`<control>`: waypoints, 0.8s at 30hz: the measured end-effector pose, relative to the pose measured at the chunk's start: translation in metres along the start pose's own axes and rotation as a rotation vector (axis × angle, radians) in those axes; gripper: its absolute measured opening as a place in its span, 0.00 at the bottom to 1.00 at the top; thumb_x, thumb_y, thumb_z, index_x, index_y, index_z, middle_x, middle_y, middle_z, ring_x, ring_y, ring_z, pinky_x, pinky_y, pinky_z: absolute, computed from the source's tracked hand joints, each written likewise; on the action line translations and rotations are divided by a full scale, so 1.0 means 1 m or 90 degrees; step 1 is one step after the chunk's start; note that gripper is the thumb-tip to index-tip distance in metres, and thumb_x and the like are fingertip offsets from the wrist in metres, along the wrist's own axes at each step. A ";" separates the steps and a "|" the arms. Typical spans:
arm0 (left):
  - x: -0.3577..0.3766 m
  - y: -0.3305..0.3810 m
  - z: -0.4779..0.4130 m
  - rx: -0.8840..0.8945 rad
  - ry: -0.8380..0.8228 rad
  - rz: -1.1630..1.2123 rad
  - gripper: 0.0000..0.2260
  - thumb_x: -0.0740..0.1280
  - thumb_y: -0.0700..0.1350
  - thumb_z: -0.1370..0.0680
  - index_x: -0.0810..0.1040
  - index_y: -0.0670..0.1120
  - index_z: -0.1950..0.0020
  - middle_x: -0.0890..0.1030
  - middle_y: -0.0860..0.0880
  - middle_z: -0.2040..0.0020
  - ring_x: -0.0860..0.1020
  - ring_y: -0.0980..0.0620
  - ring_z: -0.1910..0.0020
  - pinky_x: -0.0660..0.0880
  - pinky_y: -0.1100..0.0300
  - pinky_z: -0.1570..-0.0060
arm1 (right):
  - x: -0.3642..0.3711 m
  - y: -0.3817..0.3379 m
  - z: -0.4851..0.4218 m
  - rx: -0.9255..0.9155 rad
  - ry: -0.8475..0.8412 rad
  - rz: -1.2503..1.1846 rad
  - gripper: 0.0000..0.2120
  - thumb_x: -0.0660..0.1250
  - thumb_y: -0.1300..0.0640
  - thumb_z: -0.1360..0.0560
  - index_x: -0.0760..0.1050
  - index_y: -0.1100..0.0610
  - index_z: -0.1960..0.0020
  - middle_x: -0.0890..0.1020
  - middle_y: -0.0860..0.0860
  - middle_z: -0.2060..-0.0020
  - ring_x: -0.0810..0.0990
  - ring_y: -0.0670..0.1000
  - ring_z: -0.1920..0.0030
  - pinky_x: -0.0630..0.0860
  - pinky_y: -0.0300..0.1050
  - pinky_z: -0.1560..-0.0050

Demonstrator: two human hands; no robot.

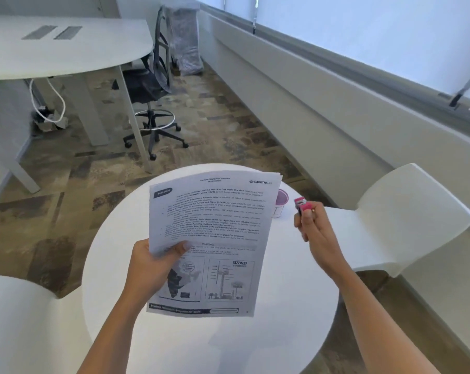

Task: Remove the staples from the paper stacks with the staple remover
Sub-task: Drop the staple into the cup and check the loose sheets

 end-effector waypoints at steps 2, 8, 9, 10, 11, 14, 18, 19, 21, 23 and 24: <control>0.002 0.011 0.003 0.008 0.004 0.017 0.07 0.77 0.49 0.36 0.86 0.56 0.60 0.87 0.57 0.61 0.85 0.57 0.62 0.79 0.65 0.71 | -0.011 -0.029 -0.003 -0.051 -0.014 -0.016 0.16 0.54 0.40 0.20 0.69 0.52 0.48 0.75 0.51 0.60 0.71 0.40 0.65 0.69 0.31 0.61; 0.004 0.031 0.014 0.036 0.016 0.057 0.08 0.77 0.47 0.37 0.85 0.53 0.58 0.87 0.55 0.60 0.85 0.55 0.62 0.79 0.64 0.71 | -0.023 -0.093 -0.001 -0.133 -0.118 -0.037 0.03 0.60 0.53 0.21 0.72 0.48 0.49 0.82 0.41 0.62 0.76 0.37 0.65 0.70 0.26 0.60; 0.005 0.035 0.016 0.049 0.012 0.064 0.08 0.77 0.47 0.36 0.86 0.56 0.59 0.87 0.56 0.60 0.85 0.56 0.62 0.79 0.65 0.71 | -0.024 -0.099 0.000 -0.137 -0.130 -0.028 0.03 0.61 0.53 0.21 0.72 0.50 0.49 0.82 0.40 0.62 0.77 0.37 0.64 0.70 0.25 0.60; 0.006 0.039 0.018 0.065 0.009 0.068 0.09 0.76 0.46 0.36 0.86 0.59 0.59 0.87 0.57 0.61 0.85 0.57 0.62 0.79 0.65 0.71 | -0.024 -0.104 0.001 -0.139 -0.138 -0.013 0.04 0.63 0.52 0.22 0.73 0.50 0.49 0.82 0.40 0.62 0.77 0.37 0.63 0.70 0.25 0.59; 0.006 0.042 0.019 0.078 0.008 0.068 0.10 0.76 0.46 0.36 0.85 0.61 0.60 0.87 0.58 0.61 0.85 0.58 0.63 0.78 0.66 0.71 | -0.024 -0.108 0.002 -0.139 -0.144 0.004 0.05 0.65 0.49 0.23 0.74 0.48 0.49 0.81 0.40 0.62 0.77 0.38 0.62 0.71 0.27 0.59; 0.005 0.052 0.022 0.110 0.006 0.069 0.11 0.76 0.45 0.36 0.85 0.61 0.60 0.86 0.59 0.60 0.85 0.59 0.62 0.78 0.67 0.70 | -0.025 -0.115 0.005 -0.149 -0.151 0.065 0.10 0.66 0.41 0.26 0.75 0.44 0.50 0.79 0.40 0.63 0.74 0.41 0.63 0.72 0.31 0.60; 0.003 0.059 0.024 0.138 -0.003 0.060 0.11 0.75 0.43 0.34 0.86 0.59 0.59 0.87 0.57 0.59 0.85 0.57 0.60 0.79 0.66 0.68 | -0.025 -0.120 0.006 -0.161 -0.153 0.119 0.13 0.67 0.41 0.26 0.75 0.49 0.50 0.78 0.40 0.65 0.72 0.42 0.66 0.69 0.30 0.64; 0.001 0.060 0.024 0.141 -0.003 0.056 0.11 0.75 0.43 0.34 0.86 0.59 0.59 0.87 0.57 0.59 0.85 0.57 0.60 0.79 0.66 0.68 | -0.024 -0.121 0.006 -0.164 -0.154 0.131 0.13 0.67 0.41 0.26 0.76 0.49 0.50 0.78 0.41 0.64 0.73 0.44 0.66 0.69 0.31 0.64; 0.000 0.063 0.025 0.147 -0.002 0.048 0.10 0.75 0.43 0.34 0.86 0.60 0.60 0.87 0.58 0.60 0.85 0.57 0.61 0.79 0.66 0.69 | -0.023 -0.124 0.006 -0.167 -0.161 0.149 0.13 0.68 0.43 0.26 0.77 0.50 0.48 0.80 0.42 0.63 0.75 0.49 0.64 0.71 0.32 0.62; 0.000 0.066 0.026 0.151 -0.003 0.045 0.10 0.75 0.43 0.34 0.86 0.60 0.60 0.87 0.58 0.61 0.85 0.58 0.61 0.79 0.67 0.69 | -0.021 -0.127 0.006 -0.170 -0.172 0.149 0.14 0.68 0.45 0.26 0.77 0.52 0.47 0.81 0.43 0.61 0.76 0.49 0.63 0.72 0.31 0.62; 0.000 0.067 0.026 0.153 -0.003 0.046 0.11 0.75 0.43 0.34 0.86 0.60 0.61 0.87 0.58 0.61 0.85 0.58 0.62 0.79 0.67 0.69 | -0.020 -0.129 0.007 -0.175 -0.178 0.148 0.14 0.69 0.45 0.26 0.78 0.52 0.46 0.81 0.42 0.61 0.76 0.46 0.64 0.72 0.30 0.61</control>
Point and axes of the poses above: each hand's wrist, its own z-axis away from the middle knuckle, its own x-axis out of the palm, y = z × x, the point moved 4 cm from there along -z, towards the middle knuckle
